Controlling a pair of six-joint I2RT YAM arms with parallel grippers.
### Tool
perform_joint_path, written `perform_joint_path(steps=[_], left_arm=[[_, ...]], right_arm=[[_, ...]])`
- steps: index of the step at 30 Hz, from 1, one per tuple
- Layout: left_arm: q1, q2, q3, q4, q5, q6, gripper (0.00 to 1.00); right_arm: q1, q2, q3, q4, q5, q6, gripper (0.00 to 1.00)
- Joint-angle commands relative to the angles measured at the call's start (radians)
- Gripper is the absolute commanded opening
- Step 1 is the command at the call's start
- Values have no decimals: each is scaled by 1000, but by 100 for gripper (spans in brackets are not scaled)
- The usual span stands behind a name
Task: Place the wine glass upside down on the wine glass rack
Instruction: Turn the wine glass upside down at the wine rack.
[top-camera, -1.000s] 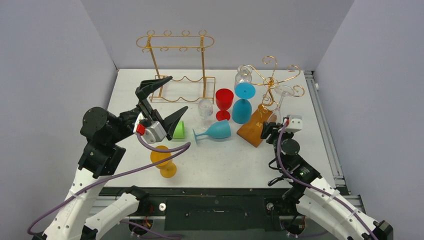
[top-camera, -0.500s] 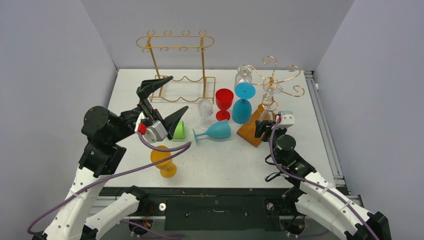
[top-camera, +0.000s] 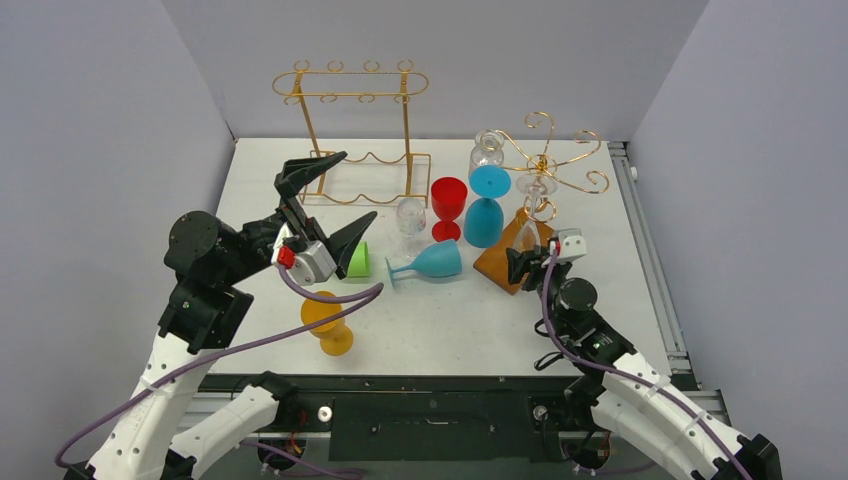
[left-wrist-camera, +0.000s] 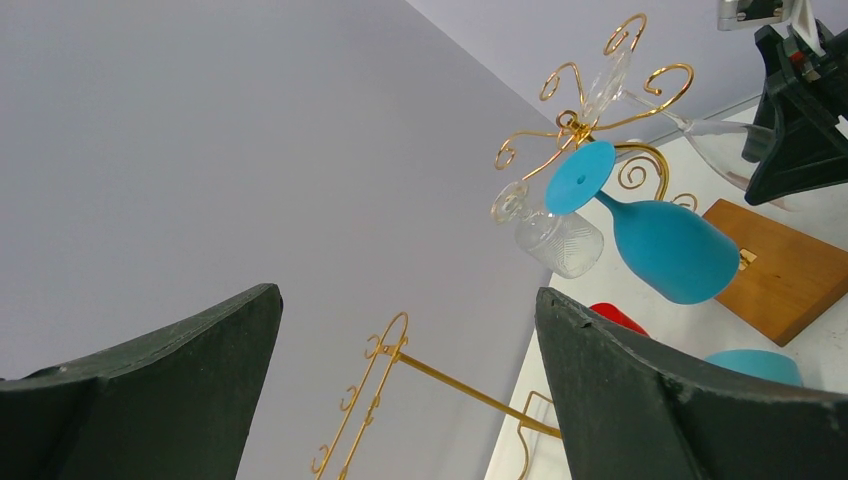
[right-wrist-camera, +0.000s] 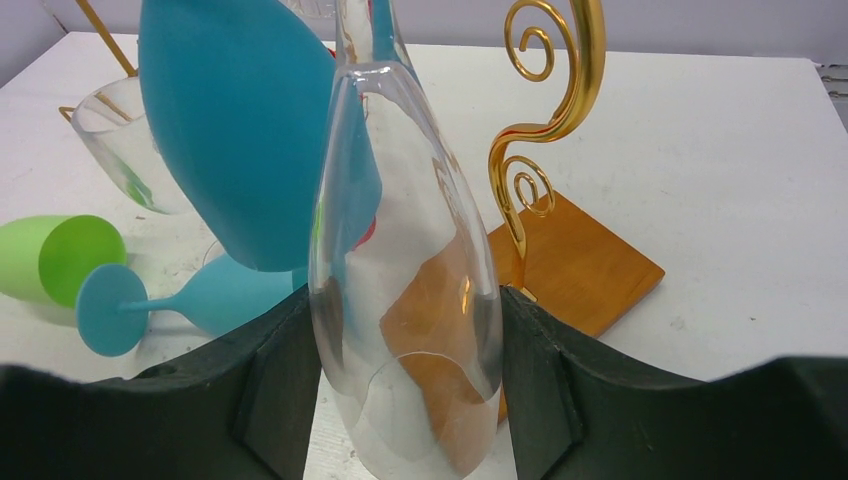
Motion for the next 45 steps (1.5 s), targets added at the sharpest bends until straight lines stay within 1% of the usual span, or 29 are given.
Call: perform_joint_path(steps=[1, 17, 24, 25, 27, 30, 31, 33, 36, 37, 38, 45], left_arm=[[-5, -4, 9, 15, -7, 0, 96], [-10, 3, 7, 12, -11, 12, 96], [-21, 4, 7, 7, -18, 15, 96], [-23, 6, 8, 6, -19, 15, 96], [-25, 6, 7, 4, -23, 18, 96], [-25, 8, 7, 0, -28, 20, 96], [-25, 9, 8, -1, -28, 20, 96], [-25, 10, 10, -1, -28, 17, 96], [-26, 17, 14, 0, -26, 4, 96], [-26, 18, 15, 1, -26, 0, 96], [-26, 18, 14, 1, -26, -2, 96], [-26, 21, 13, 1, -25, 1, 96]], right_arm=[[-1, -37, -17, 98, -40, -16, 0], [21, -159, -100, 138, -74, -48, 0], [24, -184, -128, 151, -22, 0, 0], [24, -180, -133, 157, -18, 14, 2], [24, -167, -152, 173, -12, 38, 10], [24, -160, -177, 195, 2, 71, 26], [24, -156, -179, 194, 7, 78, 35], [24, -144, -176, 185, 19, 87, 50], [24, -135, -164, 163, 23, 98, 69], [24, -133, -159, 154, 25, 105, 73], [24, -134, -153, 142, 24, 111, 73], [24, -193, -108, 14, 17, 171, 75]])
